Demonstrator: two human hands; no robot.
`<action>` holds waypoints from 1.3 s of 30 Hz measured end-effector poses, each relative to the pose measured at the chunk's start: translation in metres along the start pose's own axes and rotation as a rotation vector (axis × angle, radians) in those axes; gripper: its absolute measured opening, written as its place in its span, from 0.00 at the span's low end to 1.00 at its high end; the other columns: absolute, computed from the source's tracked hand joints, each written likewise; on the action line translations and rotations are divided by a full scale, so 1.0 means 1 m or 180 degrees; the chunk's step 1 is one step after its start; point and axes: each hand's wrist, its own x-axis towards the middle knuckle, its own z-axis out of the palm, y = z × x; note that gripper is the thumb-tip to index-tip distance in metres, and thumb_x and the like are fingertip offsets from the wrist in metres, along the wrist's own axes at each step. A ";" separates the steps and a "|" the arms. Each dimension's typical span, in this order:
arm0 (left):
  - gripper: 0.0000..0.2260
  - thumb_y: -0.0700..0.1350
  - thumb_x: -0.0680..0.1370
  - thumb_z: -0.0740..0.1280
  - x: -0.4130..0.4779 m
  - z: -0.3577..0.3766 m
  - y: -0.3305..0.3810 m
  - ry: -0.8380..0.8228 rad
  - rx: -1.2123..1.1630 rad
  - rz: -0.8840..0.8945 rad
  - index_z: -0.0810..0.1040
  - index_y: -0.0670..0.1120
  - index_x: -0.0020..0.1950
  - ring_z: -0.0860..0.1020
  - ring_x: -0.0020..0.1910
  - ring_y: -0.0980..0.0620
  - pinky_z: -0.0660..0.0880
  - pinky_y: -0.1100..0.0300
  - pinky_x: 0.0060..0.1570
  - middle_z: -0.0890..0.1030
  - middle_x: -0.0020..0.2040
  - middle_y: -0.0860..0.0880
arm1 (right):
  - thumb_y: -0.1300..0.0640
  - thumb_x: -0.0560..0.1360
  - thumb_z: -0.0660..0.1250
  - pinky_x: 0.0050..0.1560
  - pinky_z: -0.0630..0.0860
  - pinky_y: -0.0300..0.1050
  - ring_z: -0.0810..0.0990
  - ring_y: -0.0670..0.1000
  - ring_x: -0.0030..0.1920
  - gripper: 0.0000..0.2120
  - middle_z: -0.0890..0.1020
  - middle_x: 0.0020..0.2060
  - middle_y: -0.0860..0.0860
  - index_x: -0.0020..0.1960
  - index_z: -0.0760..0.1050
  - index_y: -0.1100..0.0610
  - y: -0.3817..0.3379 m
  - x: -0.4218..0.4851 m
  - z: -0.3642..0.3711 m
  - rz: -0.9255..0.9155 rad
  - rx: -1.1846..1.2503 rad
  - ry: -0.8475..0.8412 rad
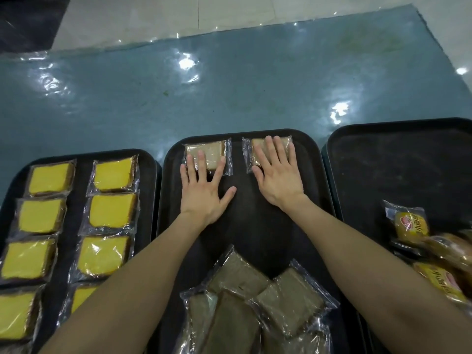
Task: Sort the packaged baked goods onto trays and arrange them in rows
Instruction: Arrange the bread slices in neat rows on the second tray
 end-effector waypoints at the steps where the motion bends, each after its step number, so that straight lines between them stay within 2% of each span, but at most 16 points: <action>1: 0.39 0.76 0.82 0.39 0.002 -0.002 -0.001 -0.0105 0.0034 -0.0015 0.31 0.60 0.87 0.34 0.86 0.30 0.41 0.31 0.84 0.35 0.88 0.37 | 0.37 0.88 0.38 0.85 0.41 0.69 0.41 0.61 0.88 0.33 0.47 0.88 0.58 0.89 0.44 0.51 0.000 0.001 -0.004 -0.0046 -0.0051 -0.0133; 4: 0.39 0.75 0.83 0.45 0.002 -0.020 -0.001 -0.0327 0.0192 0.0048 0.32 0.60 0.87 0.37 0.87 0.32 0.40 0.31 0.84 0.38 0.88 0.38 | 0.35 0.88 0.39 0.84 0.41 0.71 0.41 0.60 0.88 0.35 0.46 0.88 0.59 0.89 0.44 0.51 0.003 -0.004 -0.028 -0.0138 -0.0038 -0.0277; 6: 0.39 0.69 0.85 0.55 -0.007 -0.034 0.001 -0.0173 0.0013 0.0128 0.40 0.56 0.89 0.45 0.88 0.33 0.46 0.33 0.85 0.48 0.89 0.38 | 0.39 0.89 0.47 0.84 0.52 0.70 0.54 0.61 0.87 0.32 0.60 0.86 0.59 0.87 0.58 0.54 -0.002 -0.022 -0.050 -0.0092 0.0383 0.0044; 8: 0.34 0.60 0.85 0.64 -0.028 -0.043 0.004 0.0065 -0.0390 0.0158 0.59 0.51 0.88 0.64 0.83 0.36 0.62 0.38 0.82 0.67 0.82 0.39 | 0.45 0.88 0.56 0.78 0.68 0.62 0.74 0.58 0.75 0.22 0.79 0.72 0.56 0.75 0.75 0.56 -0.010 -0.054 -0.063 -0.0009 0.0845 0.0488; 10: 0.20 0.57 0.85 0.67 -0.053 -0.044 0.010 0.0034 -0.0956 0.0045 0.77 0.48 0.73 0.79 0.68 0.41 0.76 0.43 0.69 0.81 0.67 0.43 | 0.49 0.87 0.60 0.67 0.77 0.56 0.80 0.55 0.63 0.16 0.85 0.60 0.53 0.64 0.82 0.55 -0.019 -0.091 -0.067 0.0102 0.1022 0.0382; 12: 0.17 0.61 0.84 0.66 -0.081 -0.039 0.016 -0.0444 -0.1461 -0.0219 0.84 0.49 0.60 0.83 0.58 0.43 0.80 0.47 0.58 0.86 0.56 0.46 | 0.49 0.86 0.64 0.69 0.77 0.54 0.79 0.55 0.68 0.16 0.85 0.65 0.52 0.66 0.84 0.55 -0.026 -0.123 -0.065 0.0215 0.1238 -0.0181; 15: 0.22 0.69 0.83 0.65 -0.118 -0.032 0.020 -0.1422 -0.1846 -0.0236 0.85 0.51 0.53 0.83 0.54 0.48 0.78 0.53 0.53 0.86 0.51 0.50 | 0.50 0.87 0.64 0.84 0.59 0.49 0.62 0.51 0.85 0.22 0.69 0.83 0.51 0.80 0.74 0.55 -0.031 -0.151 -0.058 0.0263 0.1562 -0.0834; 17: 0.19 0.67 0.82 0.69 -0.134 -0.029 0.018 -0.1558 -0.2091 -0.0211 0.84 0.52 0.53 0.83 0.53 0.50 0.79 0.52 0.53 0.85 0.51 0.53 | 0.49 0.89 0.61 0.86 0.55 0.53 0.55 0.51 0.87 0.25 0.62 0.86 0.51 0.84 0.68 0.54 -0.031 -0.157 -0.058 0.0208 0.1622 -0.1102; 20: 0.17 0.61 0.82 0.72 -0.148 -0.033 0.014 -0.1452 -0.2531 -0.0276 0.82 0.48 0.55 0.85 0.54 0.46 0.80 0.48 0.58 0.87 0.53 0.47 | 0.47 0.89 0.59 0.86 0.54 0.56 0.52 0.51 0.87 0.24 0.59 0.87 0.49 0.84 0.67 0.51 -0.029 -0.161 -0.062 0.0197 0.1643 -0.1437; 23: 0.14 0.58 0.83 0.73 -0.156 -0.044 0.005 -0.1017 -0.3169 -0.0287 0.80 0.48 0.54 0.86 0.55 0.43 0.81 0.42 0.61 0.88 0.52 0.46 | 0.45 0.89 0.60 0.81 0.66 0.53 0.68 0.51 0.82 0.21 0.74 0.80 0.49 0.78 0.76 0.50 -0.030 -0.167 -0.079 0.0298 0.1947 -0.1484; 26: 0.07 0.57 0.83 0.73 -0.156 -0.070 -0.008 -0.0332 -0.3258 -0.0144 0.82 0.55 0.53 0.85 0.51 0.54 0.81 0.52 0.55 0.88 0.50 0.53 | 0.44 0.86 0.68 0.67 0.81 0.52 0.85 0.48 0.62 0.14 0.88 0.58 0.45 0.67 0.84 0.49 -0.037 -0.166 -0.101 0.0786 0.3346 -0.1151; 28: 0.05 0.57 0.82 0.74 -0.151 -0.095 -0.014 -0.0254 -0.3180 0.0082 0.85 0.58 0.56 0.85 0.49 0.58 0.80 0.56 0.52 0.89 0.48 0.55 | 0.46 0.82 0.75 0.67 0.82 0.51 0.85 0.45 0.62 0.17 0.88 0.58 0.45 0.69 0.83 0.49 -0.043 -0.158 -0.115 0.0743 0.3872 -0.0930; 31: 0.07 0.57 0.80 0.77 -0.138 -0.131 -0.020 -0.0277 -0.3178 0.0379 0.88 0.59 0.57 0.87 0.49 0.56 0.83 0.53 0.53 0.90 0.46 0.55 | 0.47 0.77 0.80 0.66 0.79 0.44 0.84 0.45 0.63 0.29 0.86 0.62 0.47 0.76 0.77 0.48 -0.058 -0.143 -0.137 0.0333 0.3794 -0.1083; 33: 0.09 0.57 0.80 0.77 -0.132 -0.146 -0.023 -0.0141 -0.3382 0.0321 0.88 0.59 0.59 0.87 0.51 0.55 0.84 0.55 0.53 0.90 0.49 0.55 | 0.51 0.77 0.80 0.64 0.81 0.46 0.85 0.48 0.62 0.29 0.86 0.62 0.49 0.76 0.77 0.48 -0.067 -0.134 -0.144 0.0233 0.3946 -0.1098; 36: 0.15 0.60 0.81 0.74 -0.137 -0.137 -0.026 -0.0036 -0.4451 -0.0405 0.86 0.53 0.62 0.87 0.51 0.54 0.83 0.55 0.51 0.88 0.54 0.52 | 0.54 0.79 0.79 0.59 0.86 0.53 0.89 0.52 0.57 0.22 0.88 0.58 0.51 0.71 0.80 0.48 -0.071 -0.128 -0.138 0.0806 0.4701 -0.0804; 39: 0.25 0.56 0.79 0.77 -0.155 -0.091 -0.022 -0.0930 -0.5248 -0.0787 0.80 0.43 0.69 0.88 0.56 0.44 0.84 0.44 0.58 0.87 0.60 0.42 | 0.61 0.80 0.77 0.58 0.86 0.58 0.88 0.59 0.58 0.16 0.88 0.58 0.56 0.65 0.79 0.54 -0.079 -0.130 -0.116 0.1623 0.5499 -0.0492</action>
